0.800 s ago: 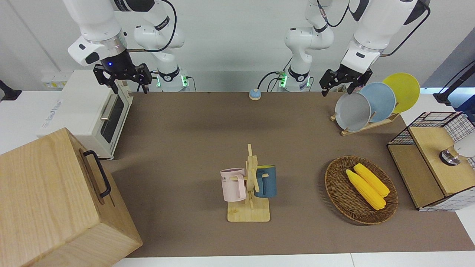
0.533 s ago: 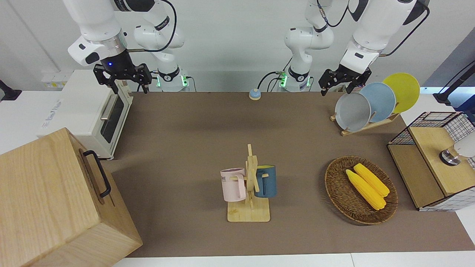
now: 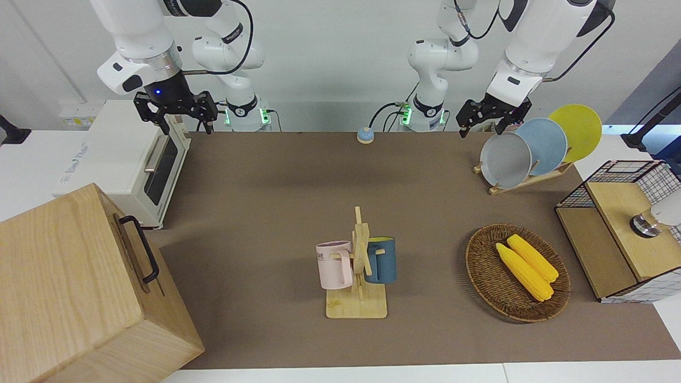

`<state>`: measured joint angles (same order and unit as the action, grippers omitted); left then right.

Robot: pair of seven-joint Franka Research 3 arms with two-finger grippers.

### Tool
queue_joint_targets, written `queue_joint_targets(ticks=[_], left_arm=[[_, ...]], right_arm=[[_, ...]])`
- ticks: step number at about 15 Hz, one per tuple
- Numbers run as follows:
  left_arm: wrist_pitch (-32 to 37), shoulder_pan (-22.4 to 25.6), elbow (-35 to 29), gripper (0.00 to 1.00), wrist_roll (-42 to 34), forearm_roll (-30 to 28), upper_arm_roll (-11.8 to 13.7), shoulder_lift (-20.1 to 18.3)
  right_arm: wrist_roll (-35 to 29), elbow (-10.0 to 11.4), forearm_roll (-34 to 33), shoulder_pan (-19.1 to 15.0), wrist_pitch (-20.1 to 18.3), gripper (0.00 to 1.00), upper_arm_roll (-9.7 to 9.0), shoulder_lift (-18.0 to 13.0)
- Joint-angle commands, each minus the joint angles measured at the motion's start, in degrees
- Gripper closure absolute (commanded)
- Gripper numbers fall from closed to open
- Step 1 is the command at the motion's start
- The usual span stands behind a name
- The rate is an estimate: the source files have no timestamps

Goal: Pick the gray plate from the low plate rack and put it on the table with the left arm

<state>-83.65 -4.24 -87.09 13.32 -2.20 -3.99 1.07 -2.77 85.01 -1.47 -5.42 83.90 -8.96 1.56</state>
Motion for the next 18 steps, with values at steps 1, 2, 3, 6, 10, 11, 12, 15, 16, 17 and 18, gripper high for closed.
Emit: queue_joint_targets(ticks=[1,2,3,6,10,11,12,15,16,17,18], left_arm=[[-0.55,-0.07,-1.42,0.00,-0.66,-0.43,0.21,-1.07],[-0.55,0.02,-1.42,0.00,-0.66,-0.43,0.21,-1.07],[-0.55,0.10,-1.42,0.00,-0.75,-0.43,0.39,-1.07],[-0.55,1.15,-1.50,0.00,-3.11,-0.17,1.18,-1.16],[-0.55,5.28,-1.42,0.00,-4.79,0.27,1.18,-1.86],[-0.46,6.16,-1.42,0.00,-6.10,0.79,1.18,-2.21],[-0.37,7.04,-1.68,0.00,-7.68,2.01,1.18,-2.91],[-0.46,10.29,-3.96,0.00,-11.20,2.82,1.18,-4.85],[-0.46,11.08,-4.75,0.00,-12.34,2.90,1.18,-5.28],[-0.37,11.79,-5.80,0.00,-13.57,2.91,1.26,-6.07],[-0.37,12.40,-7.64,0.00,-14.71,3.08,1.27,-7.38]], right_arm=[[-0.22,-0.37,0.15,0.41,-0.05,0.017,0.34,0.02],[-0.22,-0.37,0.15,0.41,-0.05,0.017,0.34,0.02],[-0.22,-0.37,0.15,0.41,-0.14,0.017,0.34,0.02],[-0.22,-0.37,0.15,0.41,-0.05,0.017,0.34,0.02],[-0.22,-0.37,0.15,0.41,-0.05,0.017,0.34,0.02],[-0.22,-0.37,0.15,0.41,-0.14,0.017,0.34,0.02],[-0.22,-0.37,0.15,0.41,-0.14,0.017,0.34,0.11],[-0.22,-0.37,0.15,0.41,-0.05,0.017,0.34,0.02],[-0.22,-0.37,0.15,0.41,-0.14,0.017,0.34,0.02],[-0.22,-0.37,0.15,0.41,-0.05,0.017,0.34,0.02],[-0.22,-0.37,0.15,0.41,-0.14,0.017,0.34,0.02]])
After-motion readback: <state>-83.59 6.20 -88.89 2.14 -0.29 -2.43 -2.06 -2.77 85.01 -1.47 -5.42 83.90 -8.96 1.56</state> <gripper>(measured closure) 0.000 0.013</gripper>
